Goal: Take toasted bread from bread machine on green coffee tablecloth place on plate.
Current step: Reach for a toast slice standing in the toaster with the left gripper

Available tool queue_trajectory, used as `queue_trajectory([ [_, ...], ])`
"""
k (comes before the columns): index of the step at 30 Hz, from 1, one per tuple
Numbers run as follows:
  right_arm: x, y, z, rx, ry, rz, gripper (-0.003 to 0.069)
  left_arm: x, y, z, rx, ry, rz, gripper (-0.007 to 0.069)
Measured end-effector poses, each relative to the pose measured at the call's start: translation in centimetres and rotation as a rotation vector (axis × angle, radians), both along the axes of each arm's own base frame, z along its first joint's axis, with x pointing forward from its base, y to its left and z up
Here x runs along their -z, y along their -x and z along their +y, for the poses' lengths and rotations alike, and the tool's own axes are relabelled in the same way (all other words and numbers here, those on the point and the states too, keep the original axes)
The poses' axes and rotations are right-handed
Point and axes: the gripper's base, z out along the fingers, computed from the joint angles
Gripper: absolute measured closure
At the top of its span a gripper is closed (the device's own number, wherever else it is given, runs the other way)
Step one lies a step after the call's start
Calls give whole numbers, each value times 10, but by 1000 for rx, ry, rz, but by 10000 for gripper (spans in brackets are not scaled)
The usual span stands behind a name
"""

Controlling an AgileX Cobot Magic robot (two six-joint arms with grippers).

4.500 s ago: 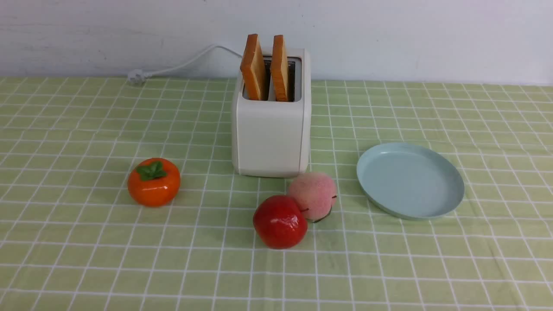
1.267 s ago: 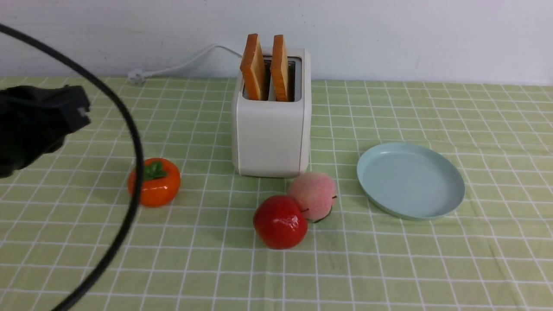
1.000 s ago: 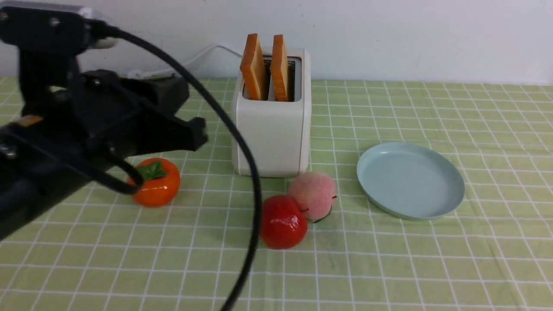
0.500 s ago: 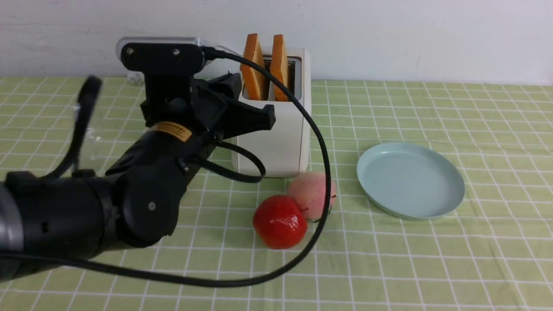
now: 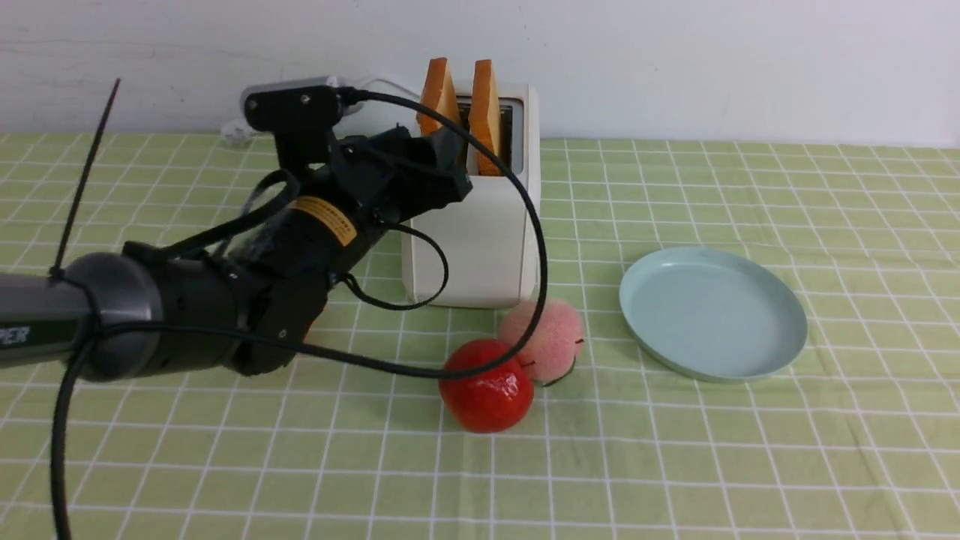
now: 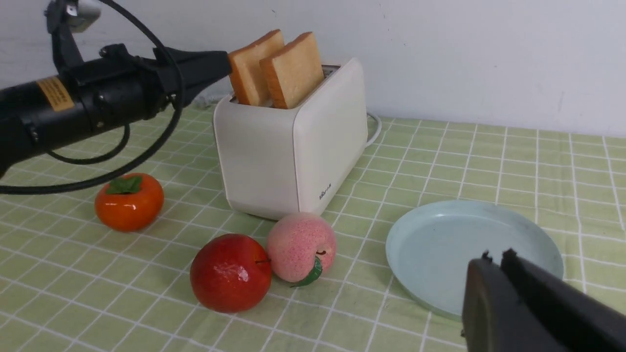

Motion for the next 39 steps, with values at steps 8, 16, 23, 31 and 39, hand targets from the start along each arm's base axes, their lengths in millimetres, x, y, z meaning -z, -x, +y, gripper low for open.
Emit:
queue_trajectory([
  [8,0,0,0,3,-2,-3,622,4,-33,-7,-76,5,40,194],
  [16,0,0,0,2,4,-5,615,13,-43,-7,-122,-16,49,240],
  [23,0,0,0,1,19,-12,607,12,-56,-12,-131,8,29,282],
  [31,0,0,0,0,21,-12,602,14,-71,-19,-131,-19,39,386],
  [39,-1,0,-1,5,31,-26,592,13,-72,-17,-154,-17,35,516],
])
